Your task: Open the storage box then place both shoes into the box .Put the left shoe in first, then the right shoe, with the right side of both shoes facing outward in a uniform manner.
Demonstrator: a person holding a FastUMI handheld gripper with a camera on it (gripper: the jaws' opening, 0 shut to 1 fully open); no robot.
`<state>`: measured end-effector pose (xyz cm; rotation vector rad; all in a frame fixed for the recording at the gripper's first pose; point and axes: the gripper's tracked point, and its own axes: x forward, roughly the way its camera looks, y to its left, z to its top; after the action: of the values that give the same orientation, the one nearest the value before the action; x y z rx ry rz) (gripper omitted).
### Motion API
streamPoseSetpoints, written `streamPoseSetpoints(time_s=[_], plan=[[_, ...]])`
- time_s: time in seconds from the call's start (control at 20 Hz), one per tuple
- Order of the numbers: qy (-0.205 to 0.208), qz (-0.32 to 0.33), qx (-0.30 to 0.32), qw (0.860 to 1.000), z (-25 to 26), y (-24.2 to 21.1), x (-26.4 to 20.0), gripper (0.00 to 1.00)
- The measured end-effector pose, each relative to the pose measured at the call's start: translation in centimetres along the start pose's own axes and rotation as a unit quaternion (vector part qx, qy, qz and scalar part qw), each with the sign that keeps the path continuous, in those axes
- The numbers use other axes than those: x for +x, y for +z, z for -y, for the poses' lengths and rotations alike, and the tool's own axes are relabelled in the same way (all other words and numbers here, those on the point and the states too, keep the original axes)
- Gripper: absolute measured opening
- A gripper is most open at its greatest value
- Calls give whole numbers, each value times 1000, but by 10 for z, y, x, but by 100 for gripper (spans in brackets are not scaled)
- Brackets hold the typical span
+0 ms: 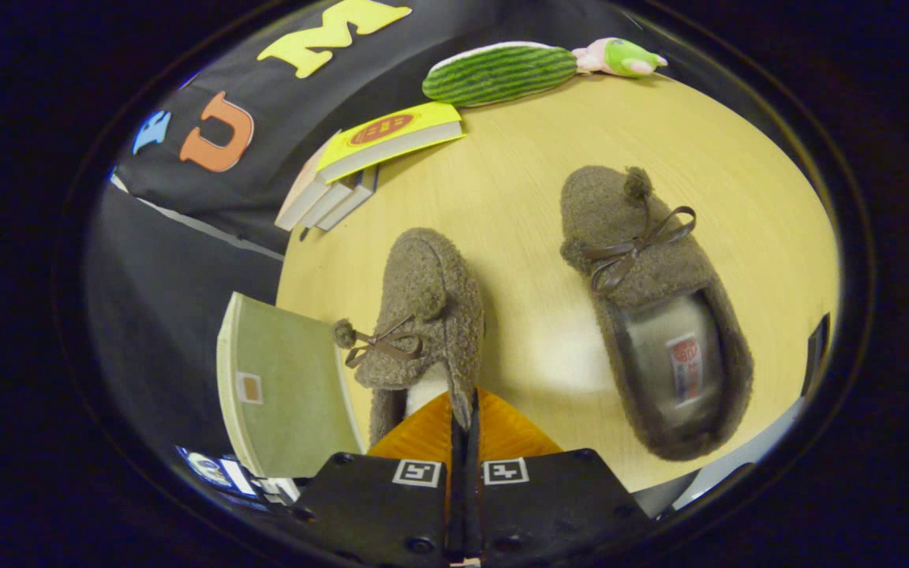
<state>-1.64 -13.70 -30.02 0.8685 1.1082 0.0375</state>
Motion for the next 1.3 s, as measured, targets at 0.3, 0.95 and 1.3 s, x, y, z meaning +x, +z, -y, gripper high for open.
streamPoseSetpoints(time_s=[0.3,0.95,1.3], plan=[[48,47,-4,998,-85,-5,-69,6],[100,39,-63,992,-312,-59,-24,6],[55,-48,-34,997,-305,-116,75,6]])
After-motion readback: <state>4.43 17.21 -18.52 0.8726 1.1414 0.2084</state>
